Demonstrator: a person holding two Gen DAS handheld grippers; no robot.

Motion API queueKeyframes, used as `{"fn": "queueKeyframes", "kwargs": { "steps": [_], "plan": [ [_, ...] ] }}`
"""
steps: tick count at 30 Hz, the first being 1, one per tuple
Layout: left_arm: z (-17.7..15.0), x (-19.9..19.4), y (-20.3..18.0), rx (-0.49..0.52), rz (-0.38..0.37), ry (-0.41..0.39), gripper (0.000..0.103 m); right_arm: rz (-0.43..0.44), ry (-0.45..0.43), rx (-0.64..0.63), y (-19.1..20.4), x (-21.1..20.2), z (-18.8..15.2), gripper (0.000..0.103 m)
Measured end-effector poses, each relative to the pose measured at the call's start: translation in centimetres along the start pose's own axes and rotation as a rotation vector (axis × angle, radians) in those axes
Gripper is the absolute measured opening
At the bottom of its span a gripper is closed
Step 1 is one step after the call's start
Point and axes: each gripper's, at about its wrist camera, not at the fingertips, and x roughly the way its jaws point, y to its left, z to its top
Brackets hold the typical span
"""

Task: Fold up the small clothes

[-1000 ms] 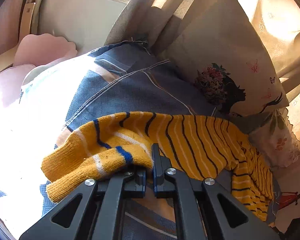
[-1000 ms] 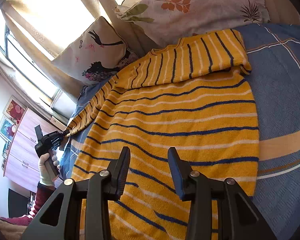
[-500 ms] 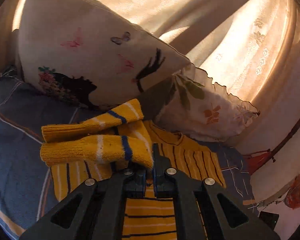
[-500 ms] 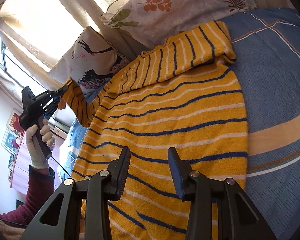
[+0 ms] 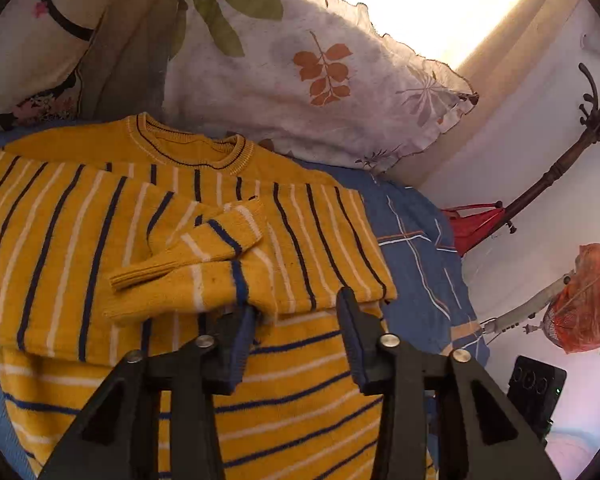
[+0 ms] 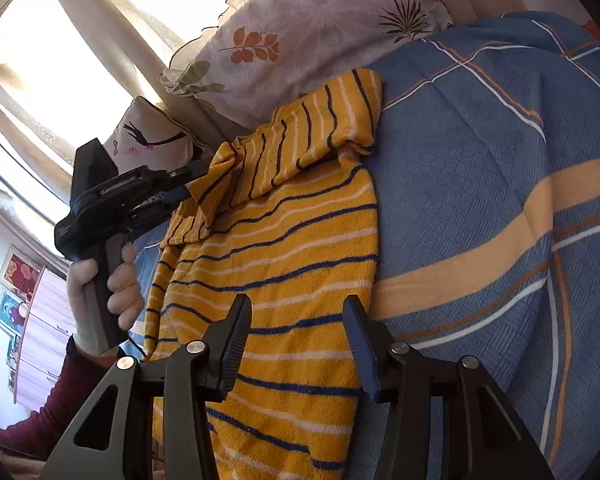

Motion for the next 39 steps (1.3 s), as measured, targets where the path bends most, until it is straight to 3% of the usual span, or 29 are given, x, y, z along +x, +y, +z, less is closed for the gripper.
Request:
{"fn": "queueKeyframes", "kwargs": {
  "steps": [5, 7, 11, 18, 22, 23, 26, 29, 34, 37, 39],
  "plan": [
    [-1.7, -6.4, 0.6, 0.017, -0.012, -0.075, 0.059, -0.02, 0.014, -0.162, 3.9, 1.9, 3.0, 0.053],
    [-2.4, -8.6, 1.3, 0.009, 0.034, -0.109, 0.065, -0.038, 0.008, -0.268, 6.5, 3.0, 4.3, 0.055],
    [-3.7, -11.2, 3.4, -0.011, 0.196, -0.158, 0.066, -0.092, 0.009, -0.479, 11.1, 6.7, 5.9, 0.058],
    [-6.3, -13.7, 7.3, -0.122, 0.182, -0.183, 0.066, -0.262, 0.116, -0.869, 16.8, 16.1, 3.8, 0.057],
    [-6.3, -14.0, 8.7, -0.152, 0.167, -0.18, 0.066, -0.405, 0.083, -1.023, 18.0, 19.5, 3.1, 0.057],
    [-6.3, -14.1, 9.1, -0.167, 0.158, -0.179, 0.066, -0.416, 0.078, -1.009, 17.9, 19.8, 3.7, 0.056],
    [-6.1, -14.5, 10.2, -0.202, 0.117, -0.17, 0.066, -0.358, 0.103, -0.846, 16.7, 19.5, 6.9, 0.011],
    [-6.2, -14.7, 10.9, -0.226, 0.09, -0.148, 0.066, -0.353, 0.059, -0.681, 14.5, 18.2, 10.5, 0.007],
    [-7.1, -15.1, 11.7, -0.289, 0.001, -0.052, 0.066, -0.455, 0.01, -0.421, 8.3, 16.4, 15.5, 0.007],
    [-7.9, -16.5, 11.1, -0.266, 0.005, -0.029, 0.066, -0.517, 0.031, -0.32, 4.7, 16.0, 16.8, 0.017],
    [-8.6, -17.5, 10.6, -0.244, 0.04, -0.028, 0.066, -0.479, 0.041, -0.272, 3.3, 15.2, 16.7, 0.029]
  ]
}}
